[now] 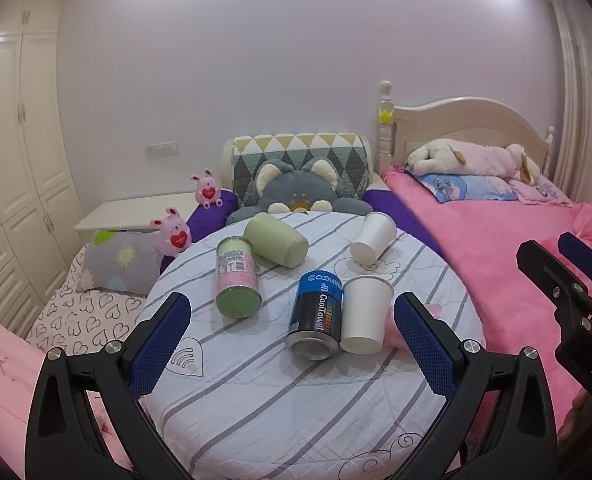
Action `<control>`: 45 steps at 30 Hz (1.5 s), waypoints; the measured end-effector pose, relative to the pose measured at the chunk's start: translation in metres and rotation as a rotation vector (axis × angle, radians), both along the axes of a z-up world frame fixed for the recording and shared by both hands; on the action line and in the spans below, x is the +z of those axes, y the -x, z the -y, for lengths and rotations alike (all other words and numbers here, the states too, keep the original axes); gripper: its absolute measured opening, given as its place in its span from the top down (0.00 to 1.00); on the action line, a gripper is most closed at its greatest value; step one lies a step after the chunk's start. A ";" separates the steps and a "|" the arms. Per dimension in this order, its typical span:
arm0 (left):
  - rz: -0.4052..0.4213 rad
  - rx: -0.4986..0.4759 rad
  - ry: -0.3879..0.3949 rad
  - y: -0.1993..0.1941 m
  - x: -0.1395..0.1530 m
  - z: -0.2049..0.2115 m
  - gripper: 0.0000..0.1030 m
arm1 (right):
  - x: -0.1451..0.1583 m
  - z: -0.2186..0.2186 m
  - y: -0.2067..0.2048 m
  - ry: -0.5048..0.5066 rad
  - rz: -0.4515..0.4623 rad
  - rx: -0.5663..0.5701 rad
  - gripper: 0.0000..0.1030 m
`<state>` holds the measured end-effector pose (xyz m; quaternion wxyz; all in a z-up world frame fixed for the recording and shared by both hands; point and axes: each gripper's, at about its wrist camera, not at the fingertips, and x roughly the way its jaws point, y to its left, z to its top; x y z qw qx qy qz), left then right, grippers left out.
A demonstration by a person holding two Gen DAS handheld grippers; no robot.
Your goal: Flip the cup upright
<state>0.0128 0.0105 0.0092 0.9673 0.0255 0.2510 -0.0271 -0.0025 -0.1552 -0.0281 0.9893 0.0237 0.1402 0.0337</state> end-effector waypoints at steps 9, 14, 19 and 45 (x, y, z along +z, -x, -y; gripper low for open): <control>-0.013 0.005 0.001 -0.008 -0.006 -0.001 0.00 | -0.001 -0.001 -0.007 -0.002 -0.016 0.010 0.21; -0.023 0.005 0.002 -0.012 -0.009 -0.001 0.00 | -0.003 -0.004 -0.011 0.003 -0.027 0.015 0.21; -0.026 0.004 -0.002 -0.013 -0.011 -0.001 0.00 | -0.004 -0.004 -0.016 0.001 -0.038 0.019 0.21; -0.050 0.006 -0.007 -0.027 -0.023 0.000 0.00 | -0.014 -0.005 -0.029 0.000 -0.072 0.025 0.21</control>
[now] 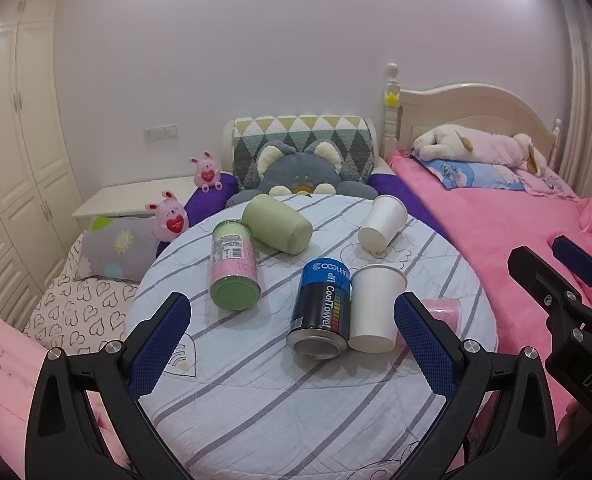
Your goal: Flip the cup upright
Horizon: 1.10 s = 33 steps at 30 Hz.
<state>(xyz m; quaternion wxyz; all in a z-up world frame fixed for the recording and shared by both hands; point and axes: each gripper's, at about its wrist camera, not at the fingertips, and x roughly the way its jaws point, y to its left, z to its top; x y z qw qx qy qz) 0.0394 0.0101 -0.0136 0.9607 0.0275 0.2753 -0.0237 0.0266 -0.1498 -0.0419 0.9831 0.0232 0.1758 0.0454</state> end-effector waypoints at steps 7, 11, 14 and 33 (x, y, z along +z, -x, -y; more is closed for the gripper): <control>-0.005 -0.003 0.004 -0.001 -0.001 0.001 0.00 | -0.001 0.001 0.000 0.001 -0.005 0.001 0.21; -0.004 -0.004 0.004 -0.001 -0.002 0.001 0.00 | -0.002 0.001 0.000 0.002 -0.008 0.001 0.21; -0.006 -0.004 0.006 -0.001 -0.003 0.001 0.00 | -0.002 0.002 0.000 0.002 -0.007 0.002 0.21; -0.005 -0.003 0.004 -0.003 -0.002 0.001 0.00 | -0.003 -0.002 -0.001 0.010 -0.011 0.004 0.21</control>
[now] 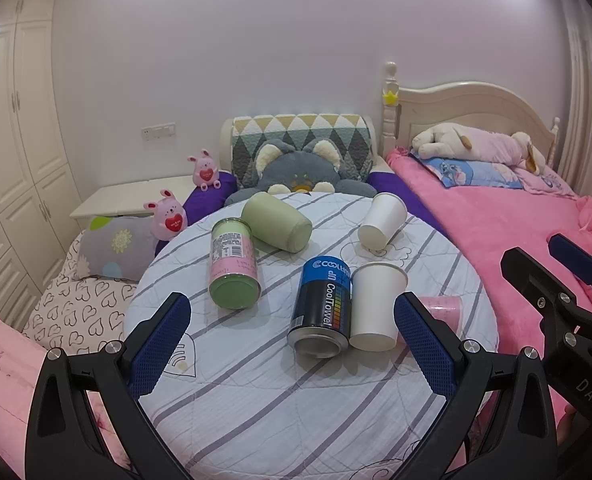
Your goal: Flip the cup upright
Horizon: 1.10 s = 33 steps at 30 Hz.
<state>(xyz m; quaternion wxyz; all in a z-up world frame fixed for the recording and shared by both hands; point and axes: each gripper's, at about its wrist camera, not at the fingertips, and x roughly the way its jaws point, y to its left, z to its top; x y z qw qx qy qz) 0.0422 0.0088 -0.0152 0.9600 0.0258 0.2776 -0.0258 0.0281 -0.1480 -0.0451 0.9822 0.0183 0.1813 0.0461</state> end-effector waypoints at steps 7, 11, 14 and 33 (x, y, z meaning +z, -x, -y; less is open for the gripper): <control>-0.002 -0.002 0.000 0.000 0.000 0.000 0.00 | 0.000 0.000 0.000 0.000 -0.001 0.000 0.21; -0.002 -0.001 0.000 0.000 0.000 0.000 0.00 | 0.000 -0.001 0.000 0.000 -0.001 0.000 0.21; -0.002 0.000 0.001 0.000 0.000 0.000 0.00 | 0.000 -0.001 0.000 0.002 0.000 -0.001 0.21; -0.016 0.003 0.000 0.000 -0.006 -0.005 0.00 | -0.003 -0.001 0.002 0.001 -0.012 0.001 0.21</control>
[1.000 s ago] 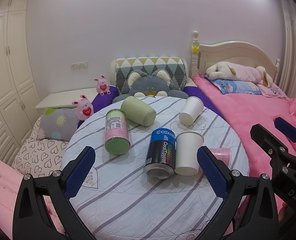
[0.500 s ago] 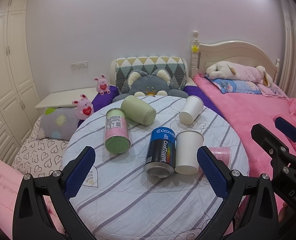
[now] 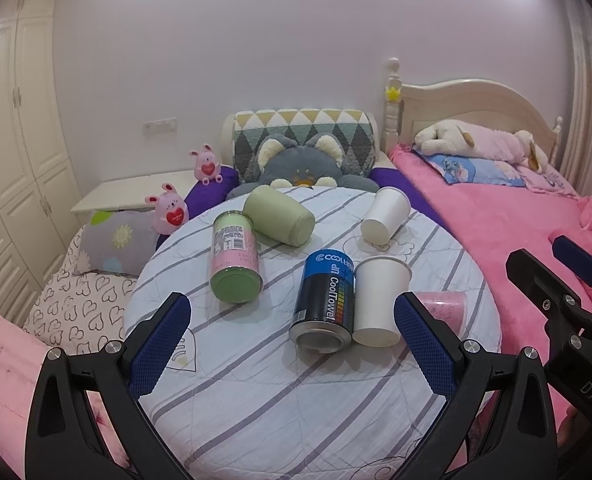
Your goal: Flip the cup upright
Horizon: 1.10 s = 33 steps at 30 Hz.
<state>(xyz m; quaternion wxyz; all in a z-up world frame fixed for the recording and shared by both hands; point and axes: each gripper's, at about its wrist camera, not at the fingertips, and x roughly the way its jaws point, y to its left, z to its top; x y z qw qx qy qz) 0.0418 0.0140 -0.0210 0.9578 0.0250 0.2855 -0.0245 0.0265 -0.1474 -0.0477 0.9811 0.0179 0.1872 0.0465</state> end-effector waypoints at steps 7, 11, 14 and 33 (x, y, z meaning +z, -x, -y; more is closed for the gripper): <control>-0.003 0.002 -0.002 0.000 -0.003 -0.002 0.00 | -0.003 0.000 -0.002 0.002 -0.008 0.001 0.21; -0.012 0.003 0.000 -0.003 -0.007 -0.001 0.00 | -0.003 0.000 -0.004 0.002 -0.015 0.001 0.21; -0.012 0.002 0.001 -0.003 -0.007 -0.002 0.00 | -0.004 0.000 -0.006 0.004 -0.019 0.000 0.21; -0.039 0.004 -0.001 -0.010 -0.018 -0.001 0.00 | -0.010 -0.004 -0.013 0.008 -0.041 0.002 0.21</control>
